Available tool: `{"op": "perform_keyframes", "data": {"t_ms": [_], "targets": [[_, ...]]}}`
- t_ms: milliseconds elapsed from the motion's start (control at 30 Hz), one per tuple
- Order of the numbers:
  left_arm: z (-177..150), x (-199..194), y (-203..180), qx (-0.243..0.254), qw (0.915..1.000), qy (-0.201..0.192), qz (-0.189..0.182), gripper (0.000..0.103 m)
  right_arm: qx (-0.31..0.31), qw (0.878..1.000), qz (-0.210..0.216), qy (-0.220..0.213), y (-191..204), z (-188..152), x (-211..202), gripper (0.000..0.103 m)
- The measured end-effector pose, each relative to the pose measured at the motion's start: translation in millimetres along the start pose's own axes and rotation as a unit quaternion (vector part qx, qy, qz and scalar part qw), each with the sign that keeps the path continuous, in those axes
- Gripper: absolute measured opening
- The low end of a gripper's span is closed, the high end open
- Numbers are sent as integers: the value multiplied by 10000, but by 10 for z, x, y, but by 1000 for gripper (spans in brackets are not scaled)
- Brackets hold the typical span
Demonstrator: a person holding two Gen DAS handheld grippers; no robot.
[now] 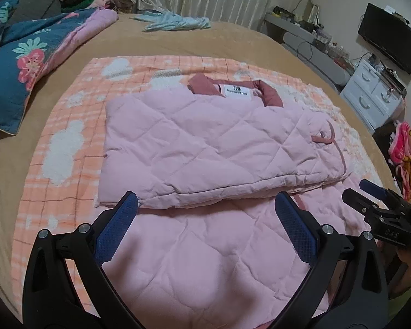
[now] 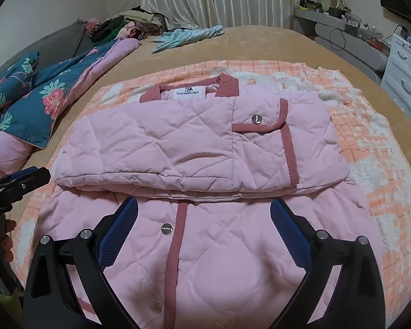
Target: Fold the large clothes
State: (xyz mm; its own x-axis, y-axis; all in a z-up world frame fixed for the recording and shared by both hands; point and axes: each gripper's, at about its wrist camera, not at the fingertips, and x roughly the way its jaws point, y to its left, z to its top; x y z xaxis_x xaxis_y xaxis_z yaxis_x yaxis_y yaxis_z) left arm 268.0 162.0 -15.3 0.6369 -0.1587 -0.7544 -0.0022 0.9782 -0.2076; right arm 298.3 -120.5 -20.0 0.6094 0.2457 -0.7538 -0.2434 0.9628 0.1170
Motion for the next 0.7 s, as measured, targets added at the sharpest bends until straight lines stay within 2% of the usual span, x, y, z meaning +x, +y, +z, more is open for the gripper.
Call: {"op": "perform_keyframes", "data": {"t_ms": [367, 700], "targets": [[-14, -434, -79, -57, 9988, -452, 152, 94, -4, 9997, 38, -244, -23, 36, -311, 97], [-200, -673, -112, -278, 9984, -492, 76, 94, -32, 9988, 88, -491, 27, 14, -596, 97]]}}
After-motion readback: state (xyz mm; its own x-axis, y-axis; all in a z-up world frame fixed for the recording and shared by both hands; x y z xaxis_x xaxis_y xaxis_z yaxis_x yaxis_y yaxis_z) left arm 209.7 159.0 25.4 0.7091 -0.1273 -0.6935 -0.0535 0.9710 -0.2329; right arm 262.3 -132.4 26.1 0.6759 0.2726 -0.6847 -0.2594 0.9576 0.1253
